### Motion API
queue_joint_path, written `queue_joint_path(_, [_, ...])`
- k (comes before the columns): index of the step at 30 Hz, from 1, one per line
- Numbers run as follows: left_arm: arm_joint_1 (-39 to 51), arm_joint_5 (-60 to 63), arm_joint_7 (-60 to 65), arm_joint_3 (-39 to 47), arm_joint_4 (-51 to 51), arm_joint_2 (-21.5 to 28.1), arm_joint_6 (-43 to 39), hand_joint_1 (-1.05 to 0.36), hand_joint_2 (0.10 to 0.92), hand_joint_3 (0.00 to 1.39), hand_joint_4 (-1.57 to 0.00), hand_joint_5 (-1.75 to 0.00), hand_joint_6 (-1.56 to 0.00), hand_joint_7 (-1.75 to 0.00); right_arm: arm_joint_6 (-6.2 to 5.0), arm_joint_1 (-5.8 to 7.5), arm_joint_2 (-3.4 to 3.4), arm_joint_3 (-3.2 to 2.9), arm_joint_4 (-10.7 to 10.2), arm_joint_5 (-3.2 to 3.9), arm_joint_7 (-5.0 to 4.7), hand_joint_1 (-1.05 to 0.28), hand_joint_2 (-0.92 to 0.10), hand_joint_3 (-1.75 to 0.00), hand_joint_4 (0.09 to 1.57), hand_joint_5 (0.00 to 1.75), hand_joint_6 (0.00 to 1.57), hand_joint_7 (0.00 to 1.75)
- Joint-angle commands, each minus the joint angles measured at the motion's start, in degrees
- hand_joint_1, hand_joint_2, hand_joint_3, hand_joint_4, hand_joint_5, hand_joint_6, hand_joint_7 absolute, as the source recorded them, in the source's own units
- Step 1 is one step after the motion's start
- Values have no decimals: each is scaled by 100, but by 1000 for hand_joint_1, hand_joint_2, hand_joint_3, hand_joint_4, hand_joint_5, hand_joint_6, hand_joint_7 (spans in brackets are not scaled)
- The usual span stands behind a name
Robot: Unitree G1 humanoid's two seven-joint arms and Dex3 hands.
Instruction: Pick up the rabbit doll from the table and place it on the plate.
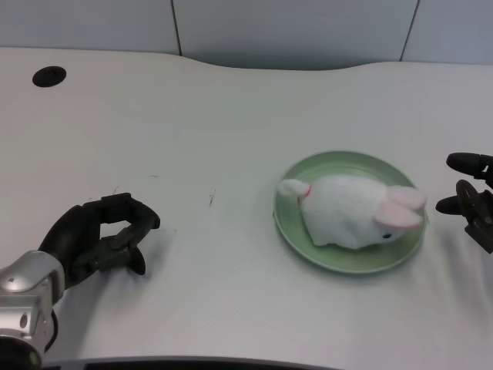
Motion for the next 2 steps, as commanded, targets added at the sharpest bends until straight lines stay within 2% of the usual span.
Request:
queue_joint_path(1, [125,66,34,-28,51,46,-61,-487,921,475,-624,-1730,-557,-1431,64,25,-120,-46,-40,25,6,-289,-921,-512,290,1336,359,848])
queue_joint_path(2, [126,72,15,-34,56,56,-102,-490,921,478,-626,-1730,-558,-1431,61,22,-114,-50,-33,26,0,-292,-921,-510,292,1335,359,847])
